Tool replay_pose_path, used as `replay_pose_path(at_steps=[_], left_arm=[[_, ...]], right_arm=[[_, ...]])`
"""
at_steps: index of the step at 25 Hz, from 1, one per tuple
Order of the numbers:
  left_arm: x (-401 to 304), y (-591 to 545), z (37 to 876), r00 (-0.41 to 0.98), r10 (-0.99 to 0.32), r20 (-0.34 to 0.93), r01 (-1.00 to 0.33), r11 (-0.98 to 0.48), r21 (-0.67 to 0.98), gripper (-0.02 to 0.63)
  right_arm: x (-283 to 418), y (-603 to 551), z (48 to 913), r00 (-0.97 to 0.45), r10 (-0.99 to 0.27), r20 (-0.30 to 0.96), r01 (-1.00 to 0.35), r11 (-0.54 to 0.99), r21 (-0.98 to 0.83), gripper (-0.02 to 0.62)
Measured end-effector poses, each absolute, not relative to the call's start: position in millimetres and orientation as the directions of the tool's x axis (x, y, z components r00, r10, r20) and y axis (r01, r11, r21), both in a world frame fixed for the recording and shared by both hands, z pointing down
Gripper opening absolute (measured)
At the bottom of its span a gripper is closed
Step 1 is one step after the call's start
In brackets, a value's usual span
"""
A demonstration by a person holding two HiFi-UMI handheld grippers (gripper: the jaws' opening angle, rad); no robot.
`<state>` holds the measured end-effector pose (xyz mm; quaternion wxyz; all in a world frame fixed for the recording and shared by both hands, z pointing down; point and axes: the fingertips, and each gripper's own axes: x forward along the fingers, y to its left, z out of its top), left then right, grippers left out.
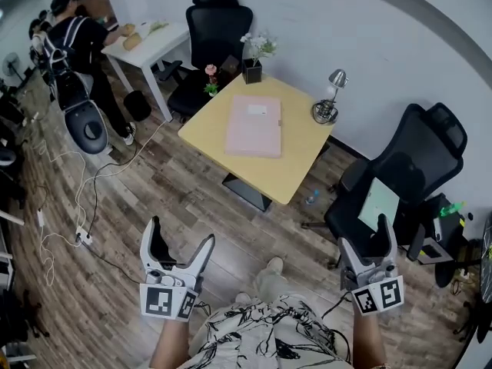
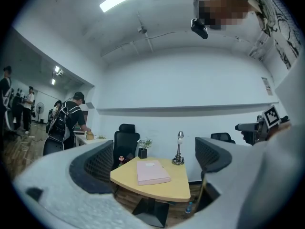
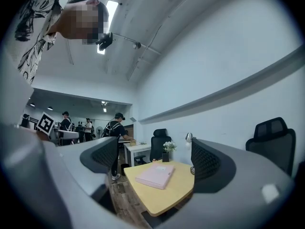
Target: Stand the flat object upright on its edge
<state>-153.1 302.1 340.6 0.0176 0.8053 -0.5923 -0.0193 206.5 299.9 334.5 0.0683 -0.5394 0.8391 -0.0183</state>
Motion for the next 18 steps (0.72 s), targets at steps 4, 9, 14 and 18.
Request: replay_pose_path(at_steps=[4,9,14,18], left_arm=[[-141.3,265.0,339.7,0.292,-0.956,-0.002,-0.956,-0.292,0.040,0.525],[-134.9,225.1,339.1,0.260,-0.966,0.010,-0.964,-0.259,0.053,0.525],[-120.9,189.2,341.4,0.238,-0.971,0.018,-0.970,-0.237,0.056,0.525],[-109.1,168.7,344.3,0.220,-0.975,0.025,-0.974,-0.218,0.059,0.525]], right_arm=[[215.8,253.5,334.5,-0.424,-0.902,-0.081,-0.896,0.431,-0.110,0.482],[225.6,204.9,333.0,-0.442,-0.894,-0.071,-0.888,0.447,-0.109,0.483],[241.7,163.9,334.2,-0.458,-0.886,-0.076,-0.879,0.464,-0.111,0.483],[251.3,138.9,339.4,-0.473,-0.878,-0.075,-0.869,0.479,-0.123,0.483]])
